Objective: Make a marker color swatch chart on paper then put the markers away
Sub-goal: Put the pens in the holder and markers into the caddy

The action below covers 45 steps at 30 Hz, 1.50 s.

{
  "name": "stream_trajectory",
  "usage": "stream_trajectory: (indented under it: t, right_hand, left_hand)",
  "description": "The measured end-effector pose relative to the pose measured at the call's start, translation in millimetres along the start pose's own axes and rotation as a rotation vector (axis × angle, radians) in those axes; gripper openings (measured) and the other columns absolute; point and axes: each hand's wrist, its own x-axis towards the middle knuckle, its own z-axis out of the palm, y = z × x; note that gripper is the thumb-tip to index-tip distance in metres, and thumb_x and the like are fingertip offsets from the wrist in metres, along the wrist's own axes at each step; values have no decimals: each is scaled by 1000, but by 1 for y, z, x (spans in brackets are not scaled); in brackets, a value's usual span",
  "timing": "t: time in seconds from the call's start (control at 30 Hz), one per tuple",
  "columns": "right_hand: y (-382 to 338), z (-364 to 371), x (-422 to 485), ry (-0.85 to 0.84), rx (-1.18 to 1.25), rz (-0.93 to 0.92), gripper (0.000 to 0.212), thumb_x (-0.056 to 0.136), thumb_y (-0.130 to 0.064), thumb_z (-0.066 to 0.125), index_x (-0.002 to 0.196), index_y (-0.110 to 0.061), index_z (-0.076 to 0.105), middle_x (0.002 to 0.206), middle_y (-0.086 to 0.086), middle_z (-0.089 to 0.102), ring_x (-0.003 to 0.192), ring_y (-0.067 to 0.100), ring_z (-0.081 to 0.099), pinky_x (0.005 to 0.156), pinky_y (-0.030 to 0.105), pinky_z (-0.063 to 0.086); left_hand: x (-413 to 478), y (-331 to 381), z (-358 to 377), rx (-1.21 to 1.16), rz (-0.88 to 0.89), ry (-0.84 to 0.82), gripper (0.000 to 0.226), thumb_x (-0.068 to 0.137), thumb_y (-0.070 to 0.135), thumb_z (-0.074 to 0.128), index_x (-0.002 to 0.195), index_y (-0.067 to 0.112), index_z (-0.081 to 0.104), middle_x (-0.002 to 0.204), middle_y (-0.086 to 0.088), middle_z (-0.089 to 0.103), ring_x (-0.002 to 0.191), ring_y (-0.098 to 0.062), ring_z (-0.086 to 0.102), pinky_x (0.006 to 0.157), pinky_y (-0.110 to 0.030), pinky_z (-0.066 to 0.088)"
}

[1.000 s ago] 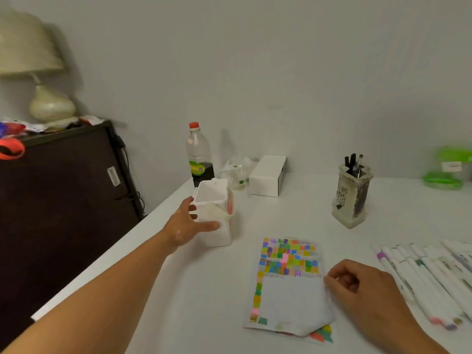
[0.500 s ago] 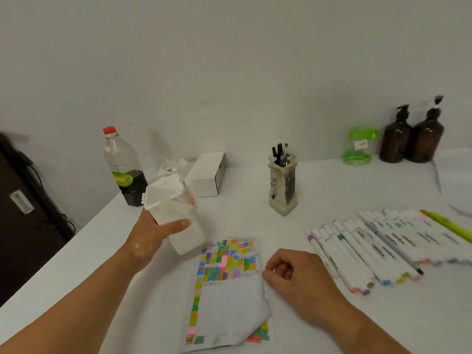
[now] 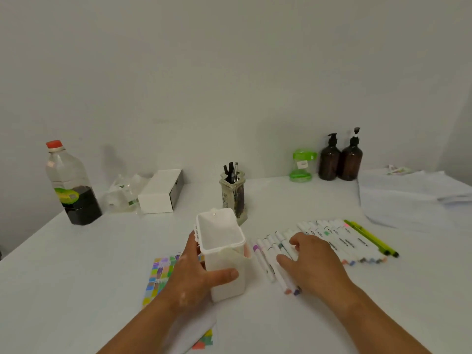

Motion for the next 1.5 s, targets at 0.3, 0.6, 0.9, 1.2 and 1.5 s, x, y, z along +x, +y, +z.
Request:
stream_trajectory:
  t: [0.3,0.6,0.9,1.2,1.5]
  right_hand:
    - [-27,21,15,-140,-249,29,73,69,-80,57,116,-24,55,103,-1,46,89,17,46,68,32,37]
    - [-57,38,28,-233,-203,59,69,68,-59,68,119,-17,50,107,3,47,98,24,53,67,31,37]
    - [-65,48,40,-212,-181,-18,20,70,-30,59,72,-23,41,70,-5,51,61,15,48,47,26,27]
    - [-52,46,37,-114,-254,0,22,75,-31,62,87,-23,45,80,-7,49,74,18,53,54,29,35]
    - [-71,-35,36,-57,880,126,6,89,3,63,91,-2,63,81,18,69,60,23,69,66,45,62]
  left_hand:
    - [8,-5,1,55,25,20,112,37,67,90,132,53,34,117,26,62,102,-8,66,71,-18,58]
    - [17,-20,-11,66,52,42,114,41,67,90,138,46,34,117,24,64,102,-8,67,71,-21,59]
    - [19,-28,-14,4,76,45,108,41,69,89,133,51,35,110,36,61,102,4,64,65,-14,55]
    - [14,-18,-11,-105,117,-1,119,45,42,97,143,40,30,123,19,62,110,-6,63,81,-27,59]
    - [6,-9,-10,-70,231,-6,108,52,36,96,133,57,27,121,32,54,114,8,55,76,-5,49]
